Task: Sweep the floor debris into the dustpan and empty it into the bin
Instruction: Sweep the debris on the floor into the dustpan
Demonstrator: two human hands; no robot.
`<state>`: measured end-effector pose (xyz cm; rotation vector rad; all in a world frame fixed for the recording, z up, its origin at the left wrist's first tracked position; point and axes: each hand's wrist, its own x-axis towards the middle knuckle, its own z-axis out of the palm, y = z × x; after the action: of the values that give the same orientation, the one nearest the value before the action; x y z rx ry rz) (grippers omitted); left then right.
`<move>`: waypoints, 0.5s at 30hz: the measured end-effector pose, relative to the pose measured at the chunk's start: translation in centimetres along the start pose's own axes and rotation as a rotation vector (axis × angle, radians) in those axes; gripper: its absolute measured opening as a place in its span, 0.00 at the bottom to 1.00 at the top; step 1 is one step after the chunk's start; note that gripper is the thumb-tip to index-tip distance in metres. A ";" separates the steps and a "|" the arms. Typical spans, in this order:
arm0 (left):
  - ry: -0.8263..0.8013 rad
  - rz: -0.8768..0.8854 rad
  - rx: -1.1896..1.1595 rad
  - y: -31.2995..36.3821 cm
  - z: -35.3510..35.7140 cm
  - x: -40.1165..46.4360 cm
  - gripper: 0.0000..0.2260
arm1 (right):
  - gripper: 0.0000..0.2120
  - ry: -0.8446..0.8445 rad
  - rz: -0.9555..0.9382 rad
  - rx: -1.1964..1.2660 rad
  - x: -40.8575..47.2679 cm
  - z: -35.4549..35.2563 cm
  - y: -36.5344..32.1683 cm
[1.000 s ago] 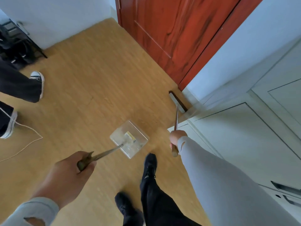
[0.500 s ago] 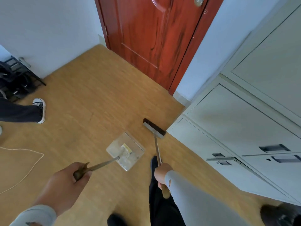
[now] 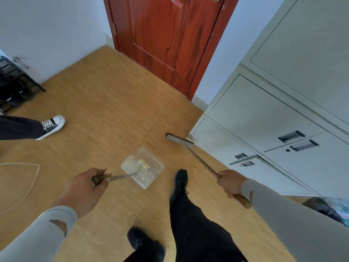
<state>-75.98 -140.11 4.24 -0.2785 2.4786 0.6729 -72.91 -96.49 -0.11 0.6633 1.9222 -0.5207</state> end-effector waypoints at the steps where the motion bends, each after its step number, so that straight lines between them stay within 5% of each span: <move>1: -0.003 0.005 0.006 0.0 0.0 -0.3 0.07 | 0.19 0.028 0.008 -0.036 0.6 -1.0 -0.7; 3: -0.002 0.008 0.013 0.4 -0.1 -0.6 0.07 | 0.09 0.049 -0.003 -0.122 3.3 -1.4 -2.7; 6: 0.005 0.015 0.017 1.2 0.0 -0.4 0.05 | 0.14 -0.042 -0.037 -0.430 6.0 0.7 -3.8; 8: 0.013 0.020 0.031 1.7 0.2 -0.2 0.05 | 0.07 -0.119 -0.060 -0.490 6.6 4.0 -2.2; 10: 0.000 0.016 0.071 2.2 0.4 -0.4 0.05 | 0.20 -0.145 0.028 -0.451 5.2 7.1 0.8; 15: -0.028 0.045 0.125 0.7 1.5 -1.7 0.07 | 0.20 -0.046 0.031 -0.068 -1.3 7.6 6.4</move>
<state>-74.14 -138.62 4.38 -0.1655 2.4946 0.5330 -63.18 -96.64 -2.50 0.6308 1.8756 -0.4452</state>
